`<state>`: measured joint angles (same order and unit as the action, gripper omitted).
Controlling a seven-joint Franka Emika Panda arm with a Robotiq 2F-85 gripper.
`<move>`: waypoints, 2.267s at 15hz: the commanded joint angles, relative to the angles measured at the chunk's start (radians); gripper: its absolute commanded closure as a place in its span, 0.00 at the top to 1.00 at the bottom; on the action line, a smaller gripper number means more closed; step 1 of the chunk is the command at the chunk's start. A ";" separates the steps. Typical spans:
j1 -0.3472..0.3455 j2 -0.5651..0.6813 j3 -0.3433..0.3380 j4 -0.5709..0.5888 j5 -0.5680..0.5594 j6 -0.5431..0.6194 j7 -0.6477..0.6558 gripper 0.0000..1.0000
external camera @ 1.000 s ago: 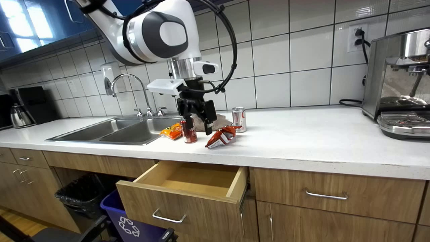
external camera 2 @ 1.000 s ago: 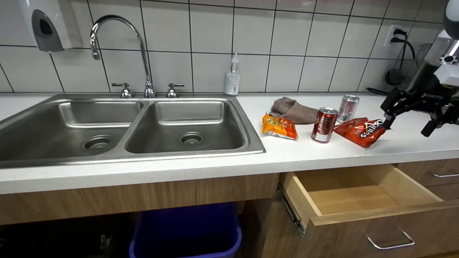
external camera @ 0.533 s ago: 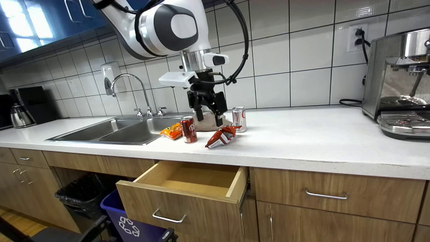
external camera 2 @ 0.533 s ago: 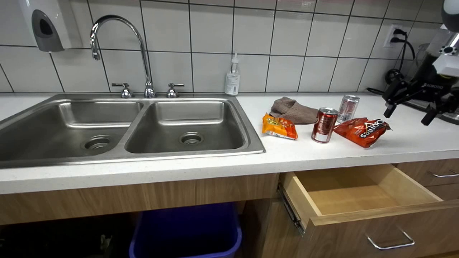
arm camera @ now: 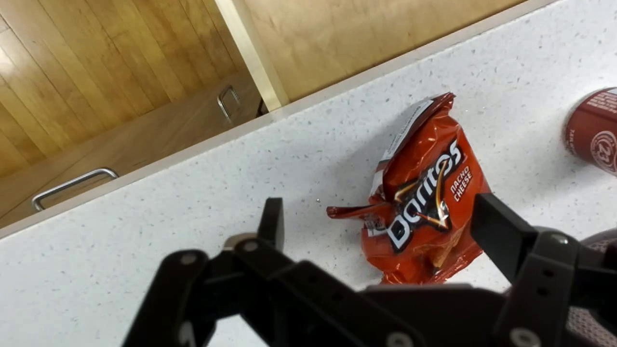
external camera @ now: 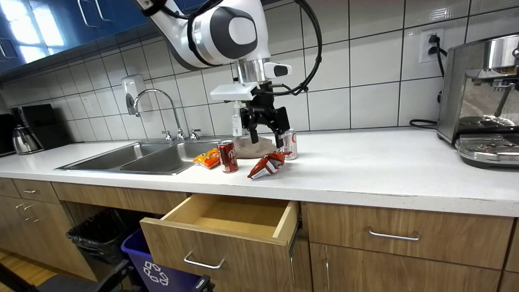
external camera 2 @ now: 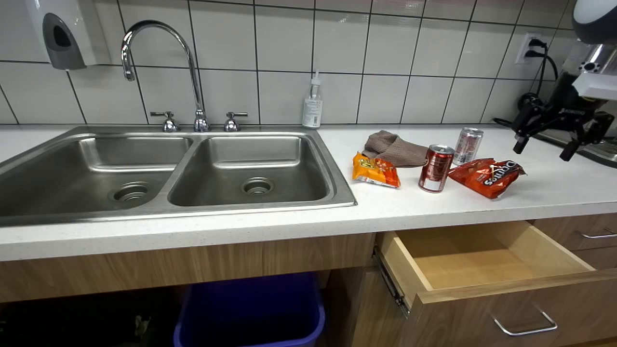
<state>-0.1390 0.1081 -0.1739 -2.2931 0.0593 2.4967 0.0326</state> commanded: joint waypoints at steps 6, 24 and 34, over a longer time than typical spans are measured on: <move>-0.015 0.100 0.010 0.121 -0.018 -0.062 -0.080 1.00; -0.019 0.152 0.020 0.160 -0.016 -0.056 -0.115 1.00; -0.014 0.209 0.026 0.197 -0.020 0.008 -0.103 1.00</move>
<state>-0.1429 0.2952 -0.1642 -2.1292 0.0445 2.4911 -0.0684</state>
